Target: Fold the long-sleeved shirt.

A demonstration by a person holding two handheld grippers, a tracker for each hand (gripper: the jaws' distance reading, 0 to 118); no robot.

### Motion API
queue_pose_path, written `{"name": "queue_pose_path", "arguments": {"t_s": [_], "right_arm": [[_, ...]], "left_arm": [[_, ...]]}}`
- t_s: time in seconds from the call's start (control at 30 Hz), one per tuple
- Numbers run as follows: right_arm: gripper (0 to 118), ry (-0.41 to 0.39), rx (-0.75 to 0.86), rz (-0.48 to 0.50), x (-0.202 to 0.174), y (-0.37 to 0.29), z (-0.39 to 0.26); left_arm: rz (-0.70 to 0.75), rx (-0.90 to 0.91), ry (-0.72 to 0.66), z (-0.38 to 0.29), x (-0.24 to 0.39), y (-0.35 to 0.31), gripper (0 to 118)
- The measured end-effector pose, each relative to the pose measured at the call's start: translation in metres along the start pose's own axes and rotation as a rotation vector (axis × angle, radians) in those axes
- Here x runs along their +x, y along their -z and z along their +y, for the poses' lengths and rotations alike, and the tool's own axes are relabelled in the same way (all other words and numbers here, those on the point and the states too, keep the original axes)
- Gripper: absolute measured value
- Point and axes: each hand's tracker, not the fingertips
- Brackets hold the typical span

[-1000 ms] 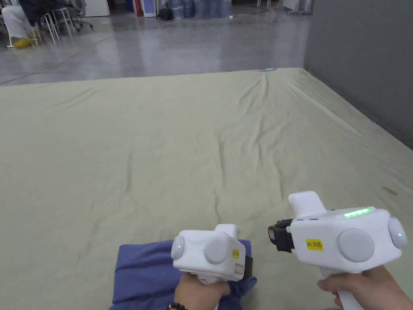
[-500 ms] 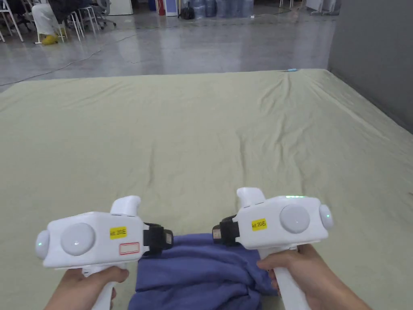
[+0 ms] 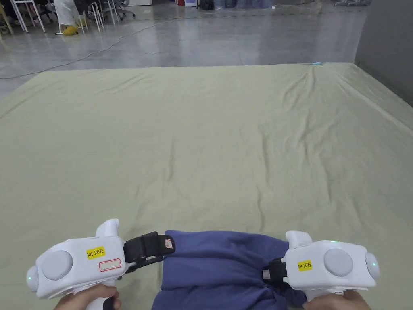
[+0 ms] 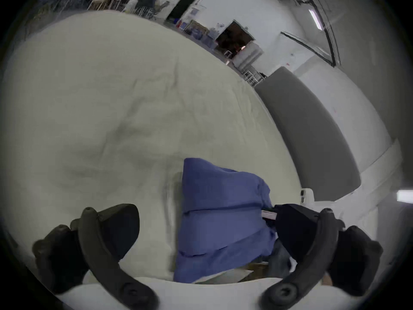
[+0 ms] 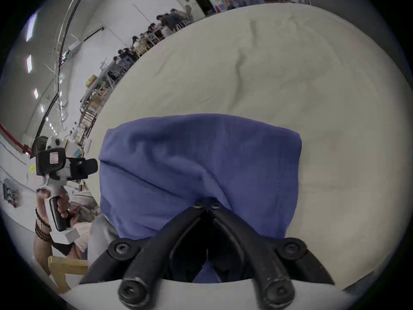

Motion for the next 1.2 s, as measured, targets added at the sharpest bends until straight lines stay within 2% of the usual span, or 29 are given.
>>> {"name": "queue_pose_path", "arguments": {"t_s": [0.07, 0.2, 0.37, 0.4, 0.43, 0.5, 0.53, 0.67, 0.77, 0.87, 0.97, 1.07, 1.13, 1.2], "right_arm": [[0, -0.019, 0.004, -0.008, -0.002, 0.0, 0.0], [0, -0.022, 0.008, -0.009, -0.004, -0.003, -0.002], [0, -0.005, 0.015, -0.002, -0.001, 0.0, -0.002], [0, -0.005, 0.016, -0.003, -0.002, 0.0, -0.002], [0, -0.005, 0.018, -0.005, -0.001, 0.0, -0.002], [0, -0.009, 0.02, -0.008, -0.002, 0.0, -0.002], [0, -0.012, 0.02, -0.011, -0.002, 0.0, -0.002], [0, -0.019, 0.02, -0.02, -0.004, 0.0, 0.001], [0, -0.033, 0.05, -0.055, -0.02, -0.011, 0.001], [0, -0.127, 0.2, -0.074, -0.05, -0.025, 0.012], [0, -0.226, 0.354, -0.104, -0.096, -0.029, 0.03], [0, -0.356, 0.498, -0.064, -0.151, -0.023, 0.048], [0, -0.445, 0.545, -0.034, -0.2, -0.014, 0.061], [0, -0.489, 0.573, 0.006, -0.241, 0.006, 0.07]], "left_arm": [[-0.072, -0.075, -0.068, 0.004, -0.011, 0.014, 117], [-0.122, -0.121, -0.128, 0.004, -0.022, 0.042, 117], [-0.199, -0.171, -0.096, 0.002, -0.009, 0.071, 114], [-0.198, -0.173, -0.09, 0.002, -0.005, 0.075, 102], [-0.198, -0.175, -0.078, 0.001, 0.0, 0.077, 51], [-0.18, -0.174, -0.018, 0.002, 0.008, 0.079, 21], [-0.112, -0.171, 0.005, 0.0, 0.014, 0.084, 16], [-0.076, -0.181, 0.076, -0.001, 0.028, 0.087, 16], [-0.069, -0.184, 0.107, 0.006, 0.032, 0.077, 16], [-0.076, -0.188, 0.151, 0.014, 0.028, 0.062, 16], [-0.066, -0.17, 0.168, 0.025, 0.023, 0.05, 16], [-0.056, -0.122, 0.161, 0.041, 0.006, 0.024, 16], [-0.045, -0.093, 0.147, 0.055, -0.015, -0.002, 16], [-0.01, -0.066, 0.14, 0.069, -0.043, -0.032, 16]]}}
